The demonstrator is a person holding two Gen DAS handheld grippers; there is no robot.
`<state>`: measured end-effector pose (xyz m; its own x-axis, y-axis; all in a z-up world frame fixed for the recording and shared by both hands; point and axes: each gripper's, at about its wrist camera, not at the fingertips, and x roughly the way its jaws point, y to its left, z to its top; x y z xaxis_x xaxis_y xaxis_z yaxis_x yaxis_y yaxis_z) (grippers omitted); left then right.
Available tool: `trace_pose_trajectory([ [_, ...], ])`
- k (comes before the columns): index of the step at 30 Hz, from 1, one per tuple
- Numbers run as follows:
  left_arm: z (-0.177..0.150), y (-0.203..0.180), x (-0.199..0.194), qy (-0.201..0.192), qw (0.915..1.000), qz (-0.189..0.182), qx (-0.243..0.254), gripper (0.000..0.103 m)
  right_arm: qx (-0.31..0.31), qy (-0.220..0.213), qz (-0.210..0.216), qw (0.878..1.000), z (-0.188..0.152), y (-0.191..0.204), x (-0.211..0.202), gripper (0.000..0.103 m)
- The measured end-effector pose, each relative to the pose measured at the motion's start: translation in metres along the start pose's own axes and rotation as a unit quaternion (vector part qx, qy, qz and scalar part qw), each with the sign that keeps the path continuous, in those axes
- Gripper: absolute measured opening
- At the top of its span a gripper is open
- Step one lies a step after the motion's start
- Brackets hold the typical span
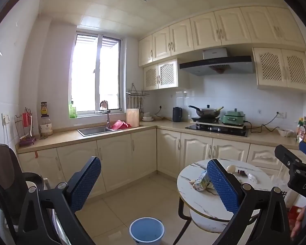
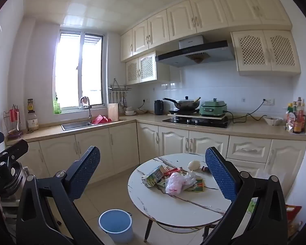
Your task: Collect trash
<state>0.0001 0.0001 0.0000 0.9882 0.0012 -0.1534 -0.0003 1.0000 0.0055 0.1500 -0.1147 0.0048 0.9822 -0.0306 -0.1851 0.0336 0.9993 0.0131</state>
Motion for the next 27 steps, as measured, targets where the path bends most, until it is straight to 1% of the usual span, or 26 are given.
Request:
trace_pose_trajectory([
  [2,0.0,0.0,0.0,0.0,1.0,0.003,0.0,0.102,0.001,0.0,-0.002,1.0,0.001,-0.001,0.001,0.103],
  [4,0.0,0.0,-0.001,-0.002,1.0,0.006,0.0,0.102,-0.001,-0.019,0.001,1.0,0.001,-0.001,-0.004,0.103],
  [8,0.0,0.0,-0.005,-0.005,0.9999,0.011,-0.002,0.102,0.001,-0.013,0.003,1.0,-0.001,-0.001,-0.002,0.103],
  [9,-0.003,-0.006,-0.002,0.001,1.0,0.004,0.0,0.102,0.001,-0.012,0.002,1.0,0.0,0.0,-0.001,0.103],
  [15,-0.003,-0.01,-0.006,0.0,1.0,0.005,0.003,0.102,-0.001,-0.01,0.002,1.0,-0.002,0.001,-0.005,0.103],
  [16,0.0,-0.005,0.0,0.003,1.0,0.0,0.002,0.102,-0.001,-0.011,0.002,1.0,-0.002,0.001,-0.006,0.103],
  [27,0.001,-0.005,0.0,0.002,1.0,0.001,0.002,0.102,-0.001,-0.008,0.002,1.0,0.002,-0.001,-0.003,0.103],
])
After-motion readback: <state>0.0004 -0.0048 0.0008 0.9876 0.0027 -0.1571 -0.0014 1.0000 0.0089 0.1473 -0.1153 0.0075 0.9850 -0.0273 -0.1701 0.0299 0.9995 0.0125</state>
